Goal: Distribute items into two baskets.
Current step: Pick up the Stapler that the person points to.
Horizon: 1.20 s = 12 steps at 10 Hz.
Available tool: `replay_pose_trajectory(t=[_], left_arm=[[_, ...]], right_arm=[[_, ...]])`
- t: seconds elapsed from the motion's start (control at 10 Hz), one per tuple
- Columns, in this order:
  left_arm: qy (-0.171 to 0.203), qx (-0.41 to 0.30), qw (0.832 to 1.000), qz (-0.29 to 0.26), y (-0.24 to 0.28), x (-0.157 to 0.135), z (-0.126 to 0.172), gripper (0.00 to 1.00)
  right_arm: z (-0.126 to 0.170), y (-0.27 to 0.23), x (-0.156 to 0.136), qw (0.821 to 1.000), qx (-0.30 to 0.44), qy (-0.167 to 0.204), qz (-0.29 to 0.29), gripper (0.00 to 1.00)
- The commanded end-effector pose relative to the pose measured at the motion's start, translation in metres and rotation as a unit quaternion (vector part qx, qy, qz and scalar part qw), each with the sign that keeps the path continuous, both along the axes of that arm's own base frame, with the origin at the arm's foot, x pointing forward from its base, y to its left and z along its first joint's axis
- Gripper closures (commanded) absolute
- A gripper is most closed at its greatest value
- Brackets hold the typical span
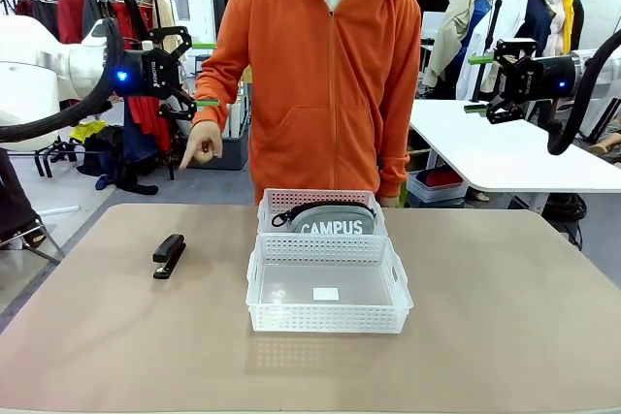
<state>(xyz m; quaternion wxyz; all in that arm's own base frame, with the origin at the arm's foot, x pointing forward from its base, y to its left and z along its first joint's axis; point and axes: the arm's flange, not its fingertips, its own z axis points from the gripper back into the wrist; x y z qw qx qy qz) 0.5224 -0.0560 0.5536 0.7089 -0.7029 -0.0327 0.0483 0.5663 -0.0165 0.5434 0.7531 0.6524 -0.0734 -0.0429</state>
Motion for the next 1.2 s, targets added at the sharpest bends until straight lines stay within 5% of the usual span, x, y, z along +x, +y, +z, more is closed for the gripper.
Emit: replay_pose_trajectory(t=[0.0,1.1], left_arm=[[-0.001,-0.002,1.0,0.001,0.0008,-0.0004,0.0018,0.0],[-0.001,-0.002,1.0,0.001,0.0008,-0.0004,0.0018,0.0]], right_arm=[[0.0018,-0.0002,-0.0003,1.0,0.003,-0.002,-0.001,0.0],[0.0018,-0.0002,-0.0003,1.0,0.003,-0.002,-0.001,0.0]])
